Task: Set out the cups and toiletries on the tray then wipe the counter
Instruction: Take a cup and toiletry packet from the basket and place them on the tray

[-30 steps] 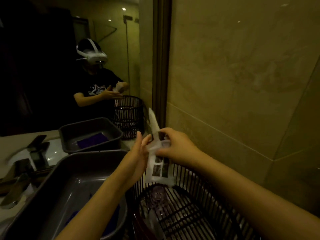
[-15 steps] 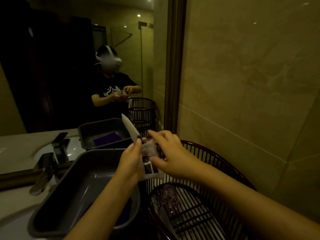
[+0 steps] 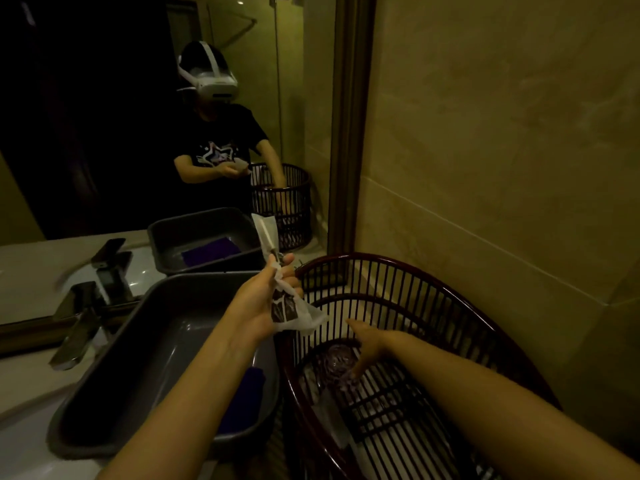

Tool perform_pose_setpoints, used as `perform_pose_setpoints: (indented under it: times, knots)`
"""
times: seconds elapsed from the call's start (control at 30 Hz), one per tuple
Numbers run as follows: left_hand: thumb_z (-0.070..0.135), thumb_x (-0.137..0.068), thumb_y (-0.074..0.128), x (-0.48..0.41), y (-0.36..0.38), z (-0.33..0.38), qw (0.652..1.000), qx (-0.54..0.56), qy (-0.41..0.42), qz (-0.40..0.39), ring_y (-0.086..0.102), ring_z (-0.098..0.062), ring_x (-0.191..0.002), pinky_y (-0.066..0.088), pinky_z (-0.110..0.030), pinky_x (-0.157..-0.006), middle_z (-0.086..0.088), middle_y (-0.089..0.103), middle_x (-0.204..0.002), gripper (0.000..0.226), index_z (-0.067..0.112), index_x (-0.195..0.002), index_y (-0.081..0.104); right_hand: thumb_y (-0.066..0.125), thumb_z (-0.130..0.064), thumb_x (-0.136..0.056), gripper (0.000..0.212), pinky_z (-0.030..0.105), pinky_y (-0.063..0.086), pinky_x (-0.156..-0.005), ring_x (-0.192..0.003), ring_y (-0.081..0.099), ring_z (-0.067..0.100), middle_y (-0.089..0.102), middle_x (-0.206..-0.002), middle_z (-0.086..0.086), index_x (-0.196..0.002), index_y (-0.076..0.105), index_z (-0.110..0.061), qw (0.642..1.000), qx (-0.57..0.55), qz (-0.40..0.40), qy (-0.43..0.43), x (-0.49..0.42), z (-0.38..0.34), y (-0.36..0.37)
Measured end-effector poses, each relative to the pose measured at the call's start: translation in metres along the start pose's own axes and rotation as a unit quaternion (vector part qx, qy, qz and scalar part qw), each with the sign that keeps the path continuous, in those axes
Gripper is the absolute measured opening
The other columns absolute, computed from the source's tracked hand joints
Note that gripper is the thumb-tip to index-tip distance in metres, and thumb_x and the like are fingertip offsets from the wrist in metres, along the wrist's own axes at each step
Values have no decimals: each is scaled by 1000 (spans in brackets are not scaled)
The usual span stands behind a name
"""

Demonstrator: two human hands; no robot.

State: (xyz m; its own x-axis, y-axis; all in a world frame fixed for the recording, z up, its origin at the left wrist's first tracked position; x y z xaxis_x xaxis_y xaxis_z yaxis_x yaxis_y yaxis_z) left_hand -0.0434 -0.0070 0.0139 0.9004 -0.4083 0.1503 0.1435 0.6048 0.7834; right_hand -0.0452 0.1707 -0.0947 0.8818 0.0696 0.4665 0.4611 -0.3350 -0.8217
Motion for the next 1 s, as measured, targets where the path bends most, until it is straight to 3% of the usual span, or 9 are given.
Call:
perform_pose_setpoints:
  times: [0.17, 0.33, 0.5, 0.67, 0.77, 0.83, 1.0]
  knots:
    - [35, -95, 36, -11, 1, -4, 999, 26, -16, -26, 40, -3, -36, 39, -15, -37, 8, 46, -47, 32, 12, -84, 55, 84, -26, -65, 121, 41, 23, -116, -145, 12, 28, 3, -159, 6, -149, -4, -18, 999, -33, -35, 25, -26, 23, 20]
    - [34, -95, 36, -11, -2, -4, 999, 27, -14, -30, 42, -3, -37, 41, -17, -39, 7, 48, -48, 30, 12, -86, 55, 83, -14, -64, 105, 36, 33, -108, -139, 28, 26, 25, -151, 5, -145, 17, -22, 991, -118, -57, -26, -35, 23, 36]
    - [35, -95, 38, -10, -3, -5, 999, 25, -16, -26, 42, -3, -39, 41, -16, -41, 8, 48, -49, 30, 12, -87, 56, 80, -7, -66, 90, 42, 37, -109, -131, 39, 27, 40, -140, 7, -138, 29, -22, 979, -191, -41, -62, -43, 19, 45]
    - [35, -95, 38, -8, -1, -6, 999, 30, -16, -29, 42, -3, -37, 41, -16, -39, 7, 47, -48, 30, 11, -89, 56, 80, -12, -68, 83, 45, 42, -105, -127, 45, 28, 46, -136, 7, -135, 32, -23, 973, -222, -44, -54, -42, 23, 35]
    - [35, -94, 41, -7, 0, -5, 999, 5, -10, -42, 42, -3, -40, 42, -17, -40, 7, 47, -51, 28, 12, -89, 56, 81, -15, -67, 81, 45, 44, -103, -125, 47, 27, 46, -136, 6, -134, 35, -23, 971, -230, -22, -66, -33, 18, 7]
    - [36, -92, 43, -5, 1, -4, 998, -7, -9, -55, 43, -4, -43, 43, -17, -43, 7, 48, -54, 27, 13, -91, 57, 81, -23, -68, 82, 36, 44, -102, -123, 50, 24, 48, -136, 5, -135, 35, -22, 974, -211, 0, -79, -20, 11, -17]
    - [54, -78, 53, 8, 12, 7, 994, -30, 10, -103, 44, -4, -48, 42, -16, -48, 8, 47, -57, 41, 16, -93, 56, 81, -34, -66, 76, 26, 47, -91, -110, 57, 16, 58, -125, 1, -130, 43, -19, 966, -193, 101, -141, 31, -14, -78]
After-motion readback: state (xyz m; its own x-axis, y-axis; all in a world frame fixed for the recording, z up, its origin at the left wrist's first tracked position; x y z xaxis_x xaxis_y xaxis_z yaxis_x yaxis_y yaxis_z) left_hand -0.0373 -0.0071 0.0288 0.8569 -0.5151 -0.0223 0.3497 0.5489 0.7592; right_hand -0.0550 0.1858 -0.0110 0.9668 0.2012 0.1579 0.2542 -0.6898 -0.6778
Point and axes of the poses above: each hand's wrist, its own x-axis away from the middle knuckle, its own y-axis out of the palm, z = x × y, the point moved 5 cm from there along -x, towards the middle knuckle
